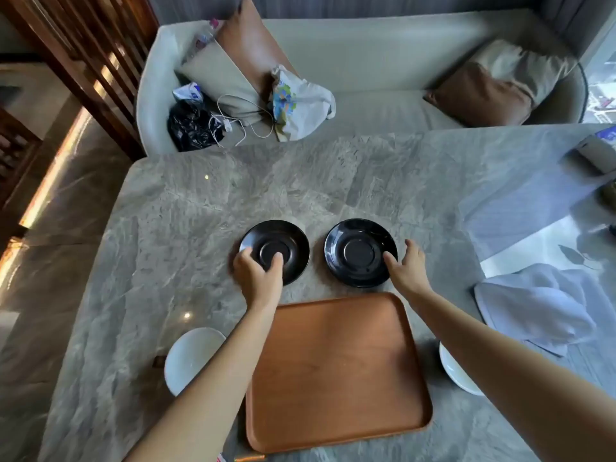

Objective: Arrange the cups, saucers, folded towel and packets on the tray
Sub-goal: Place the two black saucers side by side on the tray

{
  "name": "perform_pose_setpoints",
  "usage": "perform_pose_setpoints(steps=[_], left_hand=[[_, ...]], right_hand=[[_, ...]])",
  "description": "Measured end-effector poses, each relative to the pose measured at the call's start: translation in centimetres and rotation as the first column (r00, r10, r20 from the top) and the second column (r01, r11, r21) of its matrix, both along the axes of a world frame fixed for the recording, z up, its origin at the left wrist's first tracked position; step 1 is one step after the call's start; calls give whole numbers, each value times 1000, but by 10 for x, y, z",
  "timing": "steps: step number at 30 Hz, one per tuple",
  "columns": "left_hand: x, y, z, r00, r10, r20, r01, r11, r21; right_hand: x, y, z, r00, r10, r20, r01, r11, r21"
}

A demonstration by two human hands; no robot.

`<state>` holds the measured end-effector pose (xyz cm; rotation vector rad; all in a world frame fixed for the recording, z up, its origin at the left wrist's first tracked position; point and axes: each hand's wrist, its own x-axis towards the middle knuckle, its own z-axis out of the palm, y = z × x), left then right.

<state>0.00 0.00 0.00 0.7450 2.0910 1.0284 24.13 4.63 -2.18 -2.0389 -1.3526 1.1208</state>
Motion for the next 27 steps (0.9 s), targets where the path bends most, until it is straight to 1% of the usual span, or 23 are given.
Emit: perform_pose_setpoints(steps=[2,3,4,5,6,7,8,10,12,14,17,19,23,27], left_hand=[[1,3,-3,986,165,-16,-165,985,-40],[2,3,-6,978,206,-37,-207,978,-36],[6,0,-7,974,207,-93,-207,978,16],[10,-2,-11,979,168,-113,-161,984,73],[17,-5,-14,988,117,-100,-104,987,121],[24,-5,-15,996,72,-59,-62,986,154],[31,-5,-15,999,33,-33,-28,988,152],[43,-4,-21,1000,-31,-4,31,994,106],[54,-1,-27,993,-99,68,96,994,46],[62,2,-34,980,-154,126,157,987,-16],[70,8,-39,967,-193,165,209,974,-88],[74,11,-38,959,-211,192,234,966,-110],[79,14,-33,933,-190,304,236,964,-123],[80,13,-30,898,-249,362,311,942,-124]], right_hand=[[1,3,-5,994,-99,-43,98,995,-30],[2,4,-10,990,-134,-53,131,990,-49],[2,3,-12,986,-157,-56,154,986,-69],[2,4,-17,983,-172,-61,166,982,-93],[2,3,-18,981,-184,-61,175,977,-121],[2,4,-21,978,-195,-74,184,974,-131],[2,4,-20,975,-210,-73,199,970,-140],[2,6,-24,971,-229,-66,218,965,-144],[3,7,-26,966,-248,-69,237,962,-137],[5,9,-29,955,-275,-108,258,954,-152],[10,12,-30,937,-316,-149,288,940,-183],[12,13,-29,932,-321,-168,288,937,-197],[19,14,-28,928,-292,-231,241,944,-227],[28,13,-24,921,-261,-290,191,950,-249]])
